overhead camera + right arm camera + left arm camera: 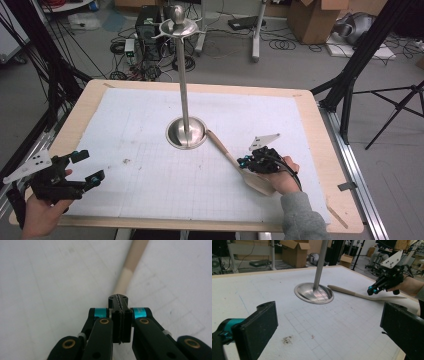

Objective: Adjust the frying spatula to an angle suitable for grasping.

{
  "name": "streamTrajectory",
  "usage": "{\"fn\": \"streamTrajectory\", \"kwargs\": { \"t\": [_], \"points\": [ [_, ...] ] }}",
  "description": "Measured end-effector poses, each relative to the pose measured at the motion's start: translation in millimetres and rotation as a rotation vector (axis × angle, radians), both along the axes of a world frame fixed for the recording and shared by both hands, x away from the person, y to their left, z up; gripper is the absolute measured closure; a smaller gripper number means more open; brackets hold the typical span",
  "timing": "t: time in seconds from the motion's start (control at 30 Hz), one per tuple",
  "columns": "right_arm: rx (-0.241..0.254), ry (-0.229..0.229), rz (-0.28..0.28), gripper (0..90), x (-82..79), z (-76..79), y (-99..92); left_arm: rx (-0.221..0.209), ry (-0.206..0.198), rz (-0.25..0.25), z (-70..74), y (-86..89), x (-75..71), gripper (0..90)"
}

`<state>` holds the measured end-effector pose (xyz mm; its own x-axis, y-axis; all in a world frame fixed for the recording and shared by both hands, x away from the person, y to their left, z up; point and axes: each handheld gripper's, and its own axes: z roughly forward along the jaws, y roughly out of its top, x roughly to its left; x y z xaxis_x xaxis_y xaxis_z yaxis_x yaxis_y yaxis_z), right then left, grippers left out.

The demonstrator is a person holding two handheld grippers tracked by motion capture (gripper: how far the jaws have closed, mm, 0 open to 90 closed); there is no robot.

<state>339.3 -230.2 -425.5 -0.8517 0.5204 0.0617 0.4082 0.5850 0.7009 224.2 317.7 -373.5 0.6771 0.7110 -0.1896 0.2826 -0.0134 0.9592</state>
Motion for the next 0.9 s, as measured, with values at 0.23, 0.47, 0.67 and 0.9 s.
{"fn": "streamTrajectory", "kwargs": {
  "t": [0.23, 0.47, 0.67, 0.9],
  "points": [
    [-0.048, 0.013, 0.094, 90.0, -7.5, 0.2, 20.6, 0.002, 0.007, -0.011, -0.6, -4.6, 2.6, 1.8],
    [-0.162, -0.001, 0.104, 90.0, -8.2, -3.6, 27.5, -0.005, 0.009, -0.004, -1.2, -1.9, 1.9, 1.8],
    [-0.176, -0.007, 0.080, 90.0, -6.5, -3.2, 21.1, -0.006, 0.008, -0.002, -1.1, -0.7, 0.8, 1.8],
    [-0.168, -0.010, 0.081, 90.0, -3.4, -3.5, 10.3, -0.003, 0.011, -0.001, -1.6, 0.4, 0.0, 1.8]
  ]
}}
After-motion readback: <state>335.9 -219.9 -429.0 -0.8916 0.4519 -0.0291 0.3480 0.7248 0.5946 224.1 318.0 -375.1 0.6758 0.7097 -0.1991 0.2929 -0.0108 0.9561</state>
